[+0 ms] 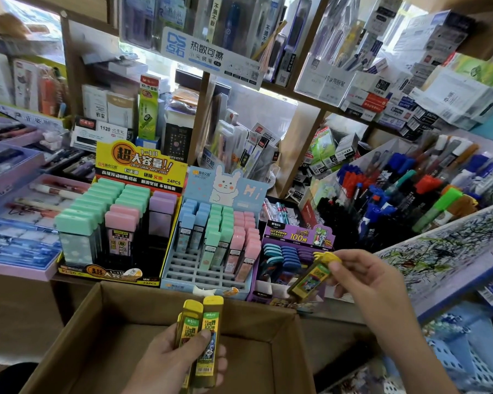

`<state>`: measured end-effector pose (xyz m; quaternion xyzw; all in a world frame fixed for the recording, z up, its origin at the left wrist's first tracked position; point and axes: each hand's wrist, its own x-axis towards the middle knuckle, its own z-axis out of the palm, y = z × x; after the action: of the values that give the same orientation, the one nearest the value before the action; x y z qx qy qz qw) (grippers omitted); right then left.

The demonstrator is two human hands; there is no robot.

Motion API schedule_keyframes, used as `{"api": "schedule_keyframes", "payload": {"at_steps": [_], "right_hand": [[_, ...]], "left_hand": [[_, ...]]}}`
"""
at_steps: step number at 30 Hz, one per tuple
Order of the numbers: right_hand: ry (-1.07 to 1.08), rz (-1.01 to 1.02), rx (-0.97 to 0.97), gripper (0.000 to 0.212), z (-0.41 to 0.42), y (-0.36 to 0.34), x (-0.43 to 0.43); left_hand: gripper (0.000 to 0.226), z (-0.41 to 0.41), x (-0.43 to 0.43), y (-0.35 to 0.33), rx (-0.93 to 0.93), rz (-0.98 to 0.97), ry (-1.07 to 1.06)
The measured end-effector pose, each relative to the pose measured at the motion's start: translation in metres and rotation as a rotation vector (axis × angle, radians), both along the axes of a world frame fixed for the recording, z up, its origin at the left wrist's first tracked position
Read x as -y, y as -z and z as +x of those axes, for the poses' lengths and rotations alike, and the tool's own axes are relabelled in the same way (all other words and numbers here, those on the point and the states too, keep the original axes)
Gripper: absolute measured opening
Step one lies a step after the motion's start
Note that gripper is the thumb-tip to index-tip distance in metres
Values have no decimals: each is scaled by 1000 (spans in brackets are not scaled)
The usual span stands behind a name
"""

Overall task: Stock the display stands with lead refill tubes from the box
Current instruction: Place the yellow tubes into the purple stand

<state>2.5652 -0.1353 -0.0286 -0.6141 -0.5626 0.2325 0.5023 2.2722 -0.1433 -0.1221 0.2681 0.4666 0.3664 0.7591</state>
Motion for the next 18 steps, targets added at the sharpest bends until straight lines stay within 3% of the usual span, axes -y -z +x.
{"api": "schedule_keyframes", "payload": {"at_steps": [18], "right_hand": [[110,78,427,35,38,36,-32]], "left_hand": [[17,0,4,-5,8,-36,-5]]}}
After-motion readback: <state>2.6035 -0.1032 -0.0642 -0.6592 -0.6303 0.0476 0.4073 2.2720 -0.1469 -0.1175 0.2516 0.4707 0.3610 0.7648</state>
